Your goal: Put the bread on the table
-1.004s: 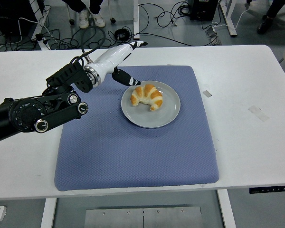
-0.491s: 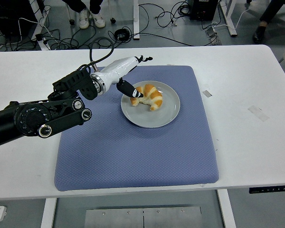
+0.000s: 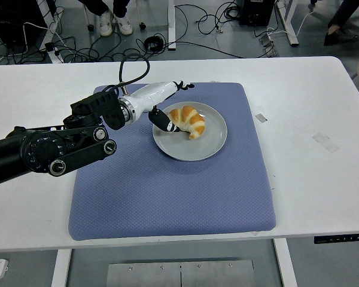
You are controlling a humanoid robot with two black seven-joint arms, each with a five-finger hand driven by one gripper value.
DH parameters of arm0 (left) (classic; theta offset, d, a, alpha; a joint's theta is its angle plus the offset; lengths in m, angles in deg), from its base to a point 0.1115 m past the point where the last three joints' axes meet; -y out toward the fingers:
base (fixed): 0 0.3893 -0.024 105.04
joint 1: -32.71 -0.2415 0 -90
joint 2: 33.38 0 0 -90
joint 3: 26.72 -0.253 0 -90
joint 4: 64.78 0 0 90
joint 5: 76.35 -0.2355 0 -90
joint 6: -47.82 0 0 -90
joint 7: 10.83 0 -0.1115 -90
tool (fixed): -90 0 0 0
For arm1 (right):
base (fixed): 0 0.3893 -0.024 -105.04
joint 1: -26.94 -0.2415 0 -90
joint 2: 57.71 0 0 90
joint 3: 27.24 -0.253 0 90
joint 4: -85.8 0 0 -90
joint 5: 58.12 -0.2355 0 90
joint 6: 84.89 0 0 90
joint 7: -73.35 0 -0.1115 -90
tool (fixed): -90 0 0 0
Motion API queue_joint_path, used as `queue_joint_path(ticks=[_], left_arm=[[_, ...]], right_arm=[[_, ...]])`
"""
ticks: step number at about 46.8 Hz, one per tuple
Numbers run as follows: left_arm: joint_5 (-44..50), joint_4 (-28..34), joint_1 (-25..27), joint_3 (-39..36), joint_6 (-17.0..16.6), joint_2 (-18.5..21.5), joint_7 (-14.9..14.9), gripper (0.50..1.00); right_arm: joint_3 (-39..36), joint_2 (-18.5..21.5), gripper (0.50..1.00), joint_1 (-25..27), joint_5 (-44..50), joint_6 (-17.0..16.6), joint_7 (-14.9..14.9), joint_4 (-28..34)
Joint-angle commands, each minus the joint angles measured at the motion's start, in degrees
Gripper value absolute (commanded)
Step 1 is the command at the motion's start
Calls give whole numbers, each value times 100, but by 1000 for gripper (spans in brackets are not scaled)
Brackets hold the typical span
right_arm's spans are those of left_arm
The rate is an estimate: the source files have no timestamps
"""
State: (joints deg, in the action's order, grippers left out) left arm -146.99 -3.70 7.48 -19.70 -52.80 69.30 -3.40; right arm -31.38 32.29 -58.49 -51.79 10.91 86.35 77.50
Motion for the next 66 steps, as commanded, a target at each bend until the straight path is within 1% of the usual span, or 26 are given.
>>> queue_joint_path(ticks=[1,10,21,25,30,36,48,58,66], left_arm=[[-142,-8,-17,-8,16,-20,65,939],[-204,-8,-17,-60,43,-38,100,940],[-204,-17,-26,-78,254,-38,100,952],[-204,-26,-26,-78,263,-38,100,952],[-222,-105,-26,-87,298,-47,100,940],[-450,-158,-26,-78,403,-56,109,924],[-459,-439,1,-69,465,-275,92,895],[-450,-544,71,-52,473,-372,83,892],[-450,-755,62,-60,473,-583,65,878]], right_arm=[[2,0,1000,0,0,0,0,-5],[-7,0,1000,0,0,0,0,-5],[2,0,1000,0,0,0,0,4],[-7,0,1000,0,0,0,0,-5],[2,0,1000,0,0,0,0,-5],[2,0,1000,0,0,0,0,-5],[2,0,1000,0,0,0,0,4],[2,0,1000,0,0,0,0,-5],[2,0,1000,0,0,0,0,-5]])
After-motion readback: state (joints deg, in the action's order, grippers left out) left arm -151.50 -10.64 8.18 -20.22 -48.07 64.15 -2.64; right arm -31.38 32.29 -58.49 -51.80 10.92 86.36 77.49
